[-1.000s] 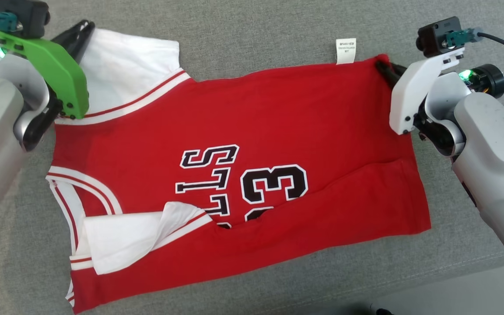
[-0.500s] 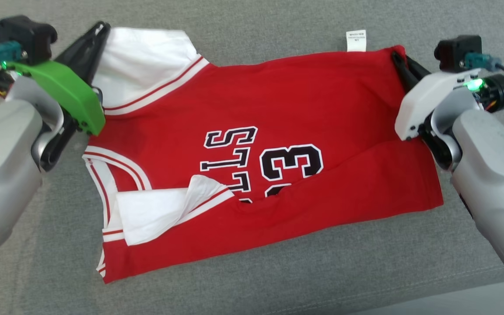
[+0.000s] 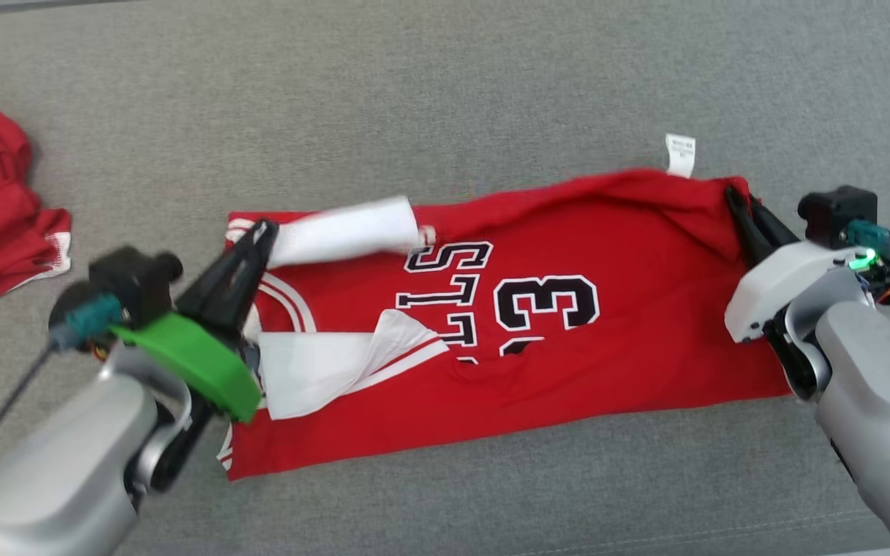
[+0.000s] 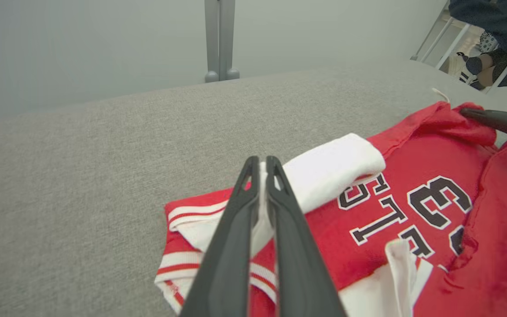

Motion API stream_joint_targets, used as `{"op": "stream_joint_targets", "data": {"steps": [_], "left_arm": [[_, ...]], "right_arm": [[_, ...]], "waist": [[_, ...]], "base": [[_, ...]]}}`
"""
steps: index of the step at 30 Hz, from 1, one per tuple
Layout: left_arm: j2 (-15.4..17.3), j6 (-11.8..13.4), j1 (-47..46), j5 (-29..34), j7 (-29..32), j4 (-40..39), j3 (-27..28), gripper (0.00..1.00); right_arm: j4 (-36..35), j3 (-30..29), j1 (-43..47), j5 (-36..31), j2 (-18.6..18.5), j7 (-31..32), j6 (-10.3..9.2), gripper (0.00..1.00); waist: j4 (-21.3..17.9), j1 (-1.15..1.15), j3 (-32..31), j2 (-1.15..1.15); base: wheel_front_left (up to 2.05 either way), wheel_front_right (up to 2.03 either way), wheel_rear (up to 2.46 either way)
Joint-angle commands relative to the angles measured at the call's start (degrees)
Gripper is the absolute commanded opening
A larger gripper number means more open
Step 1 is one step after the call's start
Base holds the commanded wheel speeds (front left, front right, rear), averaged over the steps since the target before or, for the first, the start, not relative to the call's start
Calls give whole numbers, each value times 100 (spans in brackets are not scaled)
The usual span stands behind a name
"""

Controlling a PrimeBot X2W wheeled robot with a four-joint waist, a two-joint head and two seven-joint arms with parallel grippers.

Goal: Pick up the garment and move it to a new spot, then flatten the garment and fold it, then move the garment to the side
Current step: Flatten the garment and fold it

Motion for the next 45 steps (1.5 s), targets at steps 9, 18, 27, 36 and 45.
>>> {"op": "stream_joint_targets", "data": {"steps": [9,18,27,36,45], "left_arm": [[-91,310,1300,300,-18,-589,311,0],[-531,492,1828,1029,-18,-531,1279,100],[-1553,493,2977,2631,-17,-1219,3811,100],[-2733,-148,3753,4098,-17,-1673,5738,100],[-3147,-554,3891,4857,-18,-1427,6410,100]], "right_arm": [[-455,-677,700,-332,-7,-45,-11,0],[-997,-1197,1224,-444,72,-46,-11,100],[-1771,-1517,1589,-275,116,-46,-10,100],[-867,-1767,1356,-177,291,89,-10,100],[83,-1764,1309,58,491,116,-10,100]], "waist": [[223,0,-195,0],[178,0,-331,0],[101,0,-473,0],[299,0,-468,0],[427,0,-472,0]], "base": [[0,0,0],[0,0,0],[0,0,0],[0,0,0],[0,0,0]]}}
